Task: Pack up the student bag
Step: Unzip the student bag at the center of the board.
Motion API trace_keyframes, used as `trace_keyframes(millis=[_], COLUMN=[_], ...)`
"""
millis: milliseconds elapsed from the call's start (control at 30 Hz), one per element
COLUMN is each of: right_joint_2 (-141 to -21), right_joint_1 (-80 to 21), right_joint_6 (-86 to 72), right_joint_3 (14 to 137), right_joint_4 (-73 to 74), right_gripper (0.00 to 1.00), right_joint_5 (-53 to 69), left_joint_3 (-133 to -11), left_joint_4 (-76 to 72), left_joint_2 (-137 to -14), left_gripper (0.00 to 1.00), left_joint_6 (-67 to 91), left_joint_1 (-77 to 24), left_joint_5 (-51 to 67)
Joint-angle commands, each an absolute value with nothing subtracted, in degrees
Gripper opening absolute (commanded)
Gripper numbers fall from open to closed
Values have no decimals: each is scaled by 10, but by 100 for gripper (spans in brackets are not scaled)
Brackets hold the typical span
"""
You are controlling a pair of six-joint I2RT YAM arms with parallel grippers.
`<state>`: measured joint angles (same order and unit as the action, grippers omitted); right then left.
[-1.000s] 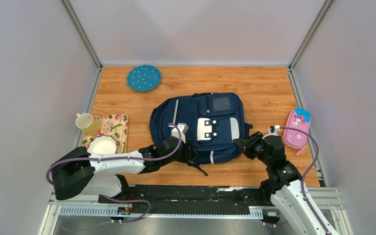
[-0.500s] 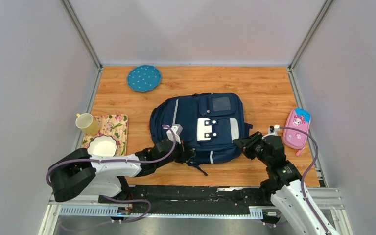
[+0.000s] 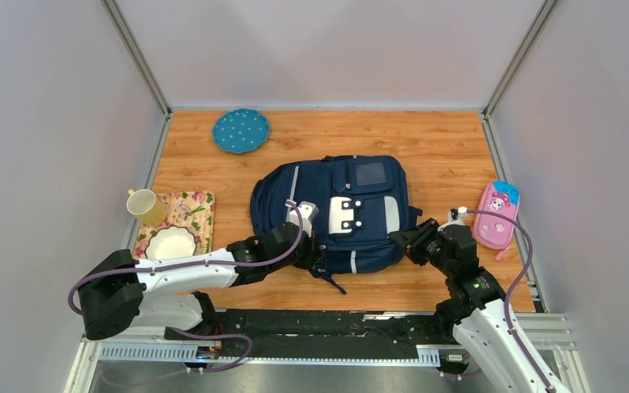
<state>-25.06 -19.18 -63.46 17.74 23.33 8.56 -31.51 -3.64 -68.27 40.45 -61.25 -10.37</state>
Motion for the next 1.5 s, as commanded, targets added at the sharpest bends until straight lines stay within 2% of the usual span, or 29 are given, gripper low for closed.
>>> trace_keyframes(millis=[0, 267, 333, 600, 933, 1133, 1300, 1333, 1367, 1400, 1467], right_joint_2=[-252, -252, -252, -269, -366, -407, -474, -507, -520, -534, -563], right_joint_1=[-200, -200, -200, -198, -195, -187, -172, -172, -167, -166, -165], right_joint_6=[-621, -621, -621, -569, -499, -480, -442, -436, -432, -425, -404], right_joint_3=[204, 206, 206, 237, 308, 337, 382, 395, 416, 430, 455], right_joint_4=[213, 213, 214, 241, 235, 214, 191, 192, 195, 199, 225], right_gripper=[31, 31, 31, 35, 29, 29, 29, 32, 39, 66, 74], right_joint_5=[111, 112, 111, 57, 25, 27, 47, 54, 66, 100, 147], left_joint_3=[-356, -358, -359, -365, -329, -315, -302, -303, -303, -307, -314], left_joint_4=[20, 4, 4, 100, 242, 269, 232, 224, 215, 202, 190], left_joint_2=[-704, -729, -730, -708, -629, -606, -588, -587, -586, -585, -587], left_gripper=[0, 8, 0, 0, 0, 0, 0, 0, 0, 0, 0], left_joint_6=[353, 353, 350, 306, 253, 246, 247, 245, 244, 248, 250], left_joint_1=[-613, -613, -613, -613, -610, -610, -610, -610, -610, -610, -611], left_joint_5=[-117, -104, -104, -142, -146, -139, -89, -66, -57, -51, -34])
